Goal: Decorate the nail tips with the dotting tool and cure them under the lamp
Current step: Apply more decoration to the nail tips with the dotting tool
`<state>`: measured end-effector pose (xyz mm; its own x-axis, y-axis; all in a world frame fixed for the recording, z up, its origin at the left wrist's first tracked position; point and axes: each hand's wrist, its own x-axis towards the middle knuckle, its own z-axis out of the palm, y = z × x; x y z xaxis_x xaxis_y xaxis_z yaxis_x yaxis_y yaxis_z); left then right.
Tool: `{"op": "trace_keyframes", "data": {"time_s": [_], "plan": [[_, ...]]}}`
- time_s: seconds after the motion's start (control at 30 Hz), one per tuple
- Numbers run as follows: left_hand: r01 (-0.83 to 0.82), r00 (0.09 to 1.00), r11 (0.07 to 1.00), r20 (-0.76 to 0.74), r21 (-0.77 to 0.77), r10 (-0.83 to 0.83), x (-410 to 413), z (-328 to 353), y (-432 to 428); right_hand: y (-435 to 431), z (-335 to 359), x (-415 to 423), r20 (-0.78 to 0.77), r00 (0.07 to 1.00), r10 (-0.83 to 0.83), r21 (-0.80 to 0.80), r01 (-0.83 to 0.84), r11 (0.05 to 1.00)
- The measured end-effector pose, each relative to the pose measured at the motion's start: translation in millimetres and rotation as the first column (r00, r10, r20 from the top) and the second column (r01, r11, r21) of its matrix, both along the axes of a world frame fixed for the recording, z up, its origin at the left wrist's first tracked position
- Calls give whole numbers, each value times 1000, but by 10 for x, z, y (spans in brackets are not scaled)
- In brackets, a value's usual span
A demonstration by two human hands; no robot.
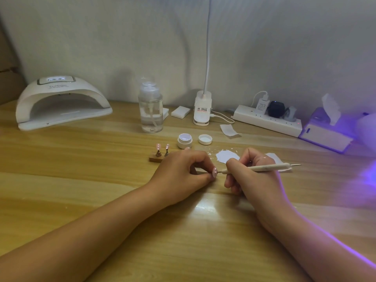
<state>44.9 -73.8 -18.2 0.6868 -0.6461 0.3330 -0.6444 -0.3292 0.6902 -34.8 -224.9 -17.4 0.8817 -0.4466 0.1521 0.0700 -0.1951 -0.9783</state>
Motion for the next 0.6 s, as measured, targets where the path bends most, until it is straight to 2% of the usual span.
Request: {"op": "trace_keyframes", "data": {"time_s": [0.6], "plan": [[4,1000,1000,-3,-1,-4,-4,4,3,5,33,-8,26,999,-18,41,17,999]]}}
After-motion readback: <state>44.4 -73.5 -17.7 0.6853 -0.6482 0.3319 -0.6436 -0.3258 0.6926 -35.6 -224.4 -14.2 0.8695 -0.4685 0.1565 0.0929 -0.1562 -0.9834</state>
